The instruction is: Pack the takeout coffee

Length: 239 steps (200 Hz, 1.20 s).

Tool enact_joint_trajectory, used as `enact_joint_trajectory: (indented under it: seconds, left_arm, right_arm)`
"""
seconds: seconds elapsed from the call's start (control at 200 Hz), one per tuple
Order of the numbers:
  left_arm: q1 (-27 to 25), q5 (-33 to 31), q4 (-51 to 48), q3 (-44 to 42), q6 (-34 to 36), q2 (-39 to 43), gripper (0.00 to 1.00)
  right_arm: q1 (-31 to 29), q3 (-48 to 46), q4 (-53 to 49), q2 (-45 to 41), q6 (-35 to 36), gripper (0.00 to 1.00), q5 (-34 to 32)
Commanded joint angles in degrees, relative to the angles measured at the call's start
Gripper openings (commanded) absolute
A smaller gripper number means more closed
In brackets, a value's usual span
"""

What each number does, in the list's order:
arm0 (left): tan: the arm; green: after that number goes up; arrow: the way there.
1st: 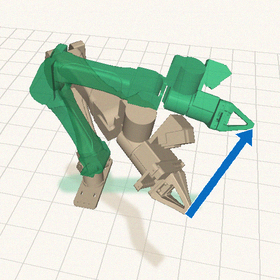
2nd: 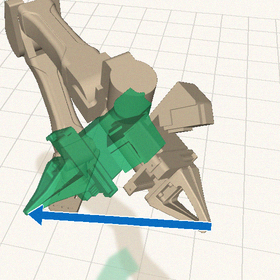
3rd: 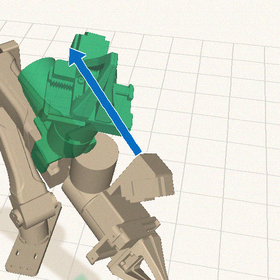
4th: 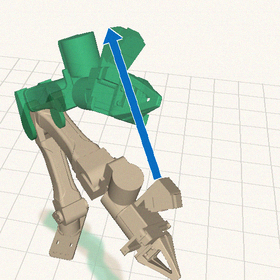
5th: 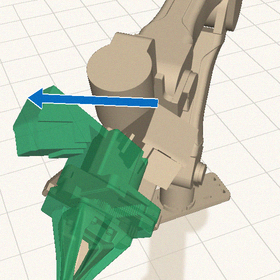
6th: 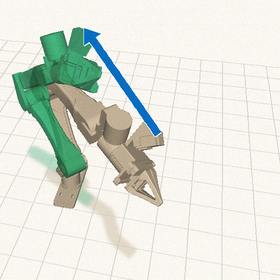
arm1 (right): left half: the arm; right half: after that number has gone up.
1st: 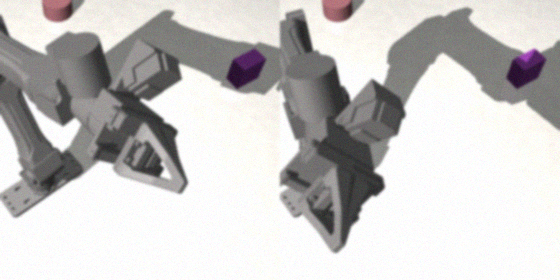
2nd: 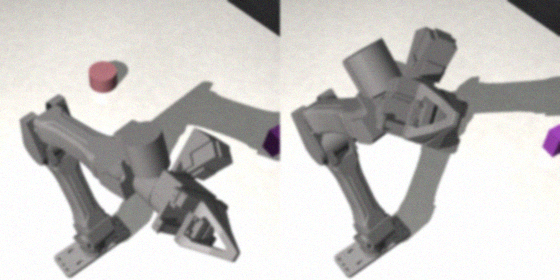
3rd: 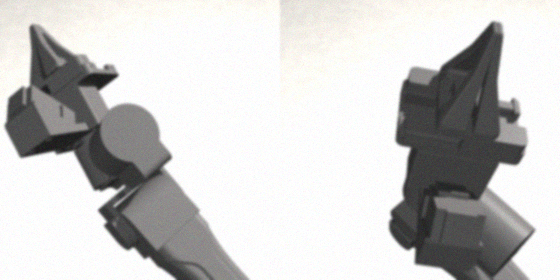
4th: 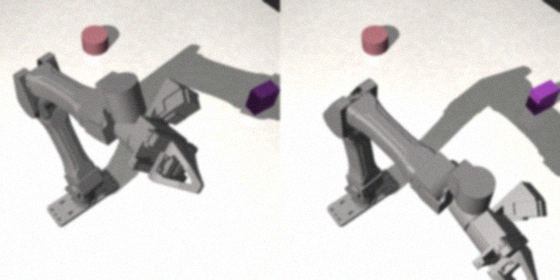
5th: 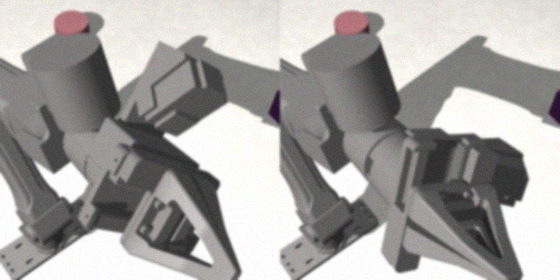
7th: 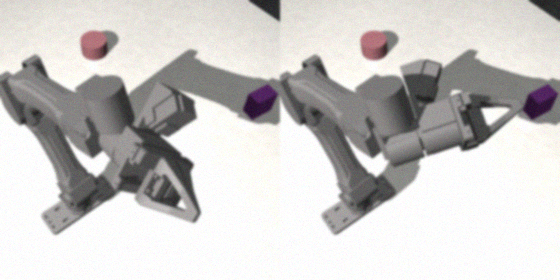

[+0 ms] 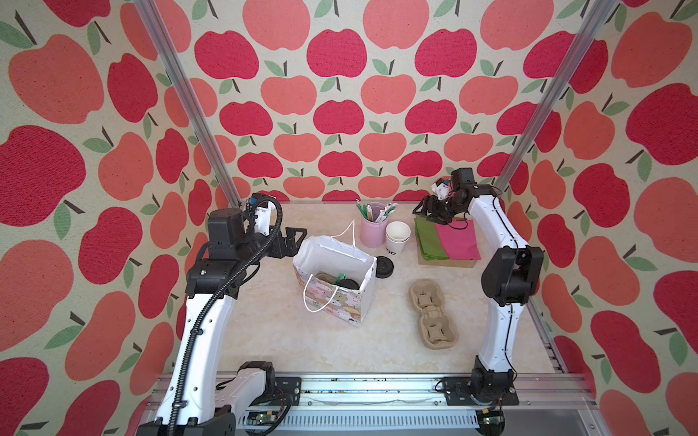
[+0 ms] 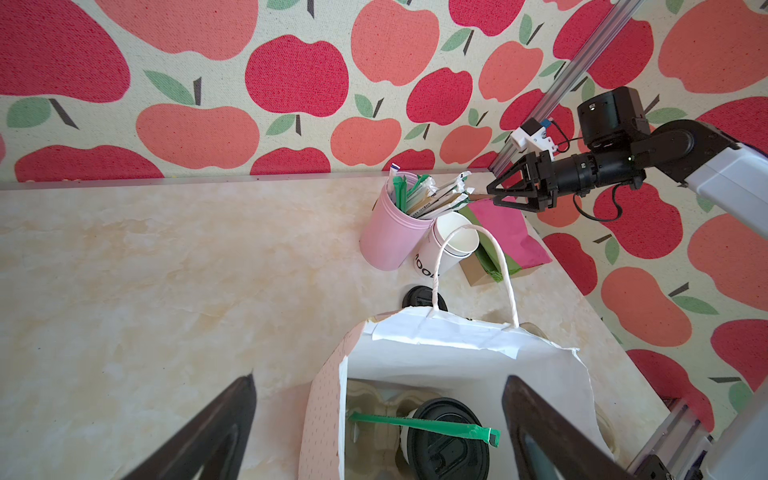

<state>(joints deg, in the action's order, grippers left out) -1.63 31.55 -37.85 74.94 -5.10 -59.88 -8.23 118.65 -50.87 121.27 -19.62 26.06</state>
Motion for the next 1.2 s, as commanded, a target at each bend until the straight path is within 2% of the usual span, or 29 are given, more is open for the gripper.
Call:
enact_joint_trajectory:
  seconds: [0.0, 0.15, 0.25, 0.49, 0.755, 1.005, 1.191]
  left_arm:
    - [0.22, 0.72, 0.84, -0.58, -0.26, 0.64, 0.95]
    - [0.22, 0.55, 0.50, -0.84, -0.08, 0.95, 0.95]
    - [0.29, 0.38, 0.27, -0.84, 0.14, 1.03, 0.95]
    - [0.25, 0.31, 0.14, -0.49, 0.08, 0.66, 0.95]
    - [0.23, 0.01, -0.17, -0.49, 0.09, 0.83, 0.95]
    - [0.26, -0.30, -0.48, -0.31, 0.36, 0.82, 0.95]
    - [0.23, -0.33, -0.32, -0.49, 0.36, 0.69, 0.95]
  right_arm:
    - [1.43, -1.15, -0.25, -2.79, 1.55, 0.73, -4.75]
    - [3.04, -0.47, -4.95, -1.56, 8.13, 0.77, -11.23]
    - [4.41, 0.48, -8.63, 0.66, 12.06, 0.77, -12.26]
    - [7.64, 1.47, -11.56, 5.43, 17.34, 0.74, -7.61]
    - [9.28, 3.83, -11.10, 11.20, 18.15, 0.68, -2.14]
    - [9.46, 4.36, -9.32, 15.16, 16.92, 0.54, 1.60]
    - [9.50, 2.25, -6.07, 15.66, 14.75, 0.35, 5.11]
